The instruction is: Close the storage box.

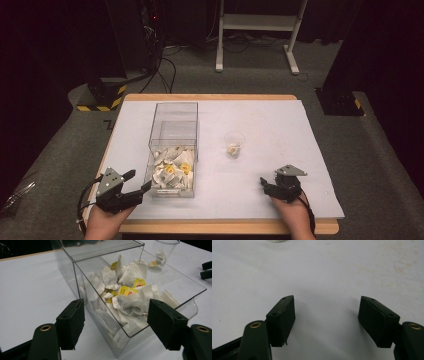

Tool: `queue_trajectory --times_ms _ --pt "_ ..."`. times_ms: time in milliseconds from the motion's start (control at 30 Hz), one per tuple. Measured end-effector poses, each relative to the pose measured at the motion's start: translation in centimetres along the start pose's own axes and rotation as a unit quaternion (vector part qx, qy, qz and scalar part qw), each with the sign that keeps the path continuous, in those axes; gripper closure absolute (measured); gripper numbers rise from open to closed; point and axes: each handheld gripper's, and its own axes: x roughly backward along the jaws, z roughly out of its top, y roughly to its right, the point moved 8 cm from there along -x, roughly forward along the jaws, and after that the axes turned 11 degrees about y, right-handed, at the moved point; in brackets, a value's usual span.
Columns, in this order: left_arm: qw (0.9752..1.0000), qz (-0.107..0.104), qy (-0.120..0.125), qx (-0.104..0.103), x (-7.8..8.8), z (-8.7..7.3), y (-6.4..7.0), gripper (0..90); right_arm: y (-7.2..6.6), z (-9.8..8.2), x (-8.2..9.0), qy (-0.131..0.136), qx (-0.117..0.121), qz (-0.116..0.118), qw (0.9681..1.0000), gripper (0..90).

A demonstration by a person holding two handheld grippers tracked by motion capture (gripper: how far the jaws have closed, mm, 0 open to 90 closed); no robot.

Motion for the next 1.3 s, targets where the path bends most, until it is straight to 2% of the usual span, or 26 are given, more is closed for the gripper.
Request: queue_trajectory --times_ms 133,267,367,433,600,833,1133,1200,1300 --pt "1.0 -0.001 -0.003 -0.003 0.2 -0.6 0.2 30.6 0.0 0.0 0.0 0.0 -0.001 -0.001 1.0 29.9" --pt "0.9999 -0.008 -0.007 0.006 0.2 -1.5 0.2 29.6 0.0 0.0 0.0 0.0 0.0 0.0 1.0 29.9" --pt "0.9999 -0.005 -0.009 0.004 0.2 -1.8 0.3 29.8 0.0 0.0 0.0 0.0 0.0 0.0 1.0 29.9" --pt "0.9999 -0.005 -0.014 -0.004 0.1 -2.1 0.3 31.8 0.0 0.0 0.0 0.0 -0.001 0.0 1.0 29.9" --pt "0.9998 -0.009 -0.019 -0.001 0.1 -2.6 0.6 32.0 0.0 0.0 0.0 0.0 -0.001 0.001 1.0 29.8" --pt "0.9994 -0.018 -0.031 0.0 -0.5 -3.5 1.1 30.1 0.0 0.0 0.0 -0.001 -0.002 0.001 1.0 29.7" --pt "0.9993 -0.026 -0.024 0.01 -1.1 -3.9 1.2 29.0 0.0 0.0 0.0 -0.001 -0.003 0.001 1.0 29.7" --pt "0.9995 -0.021 -0.024 0.005 -1.3 -4.0 1.1 31.1 0.0 0.0 0.0 -0.001 -0.001 0.001 1.0 29.7" --pt "0.9995 -0.024 -0.02 0.001 -1.4 -4.0 1.4 33.3 0.0 0.0 0.0 -0.001 -0.001 0.001 1.0 29.8"
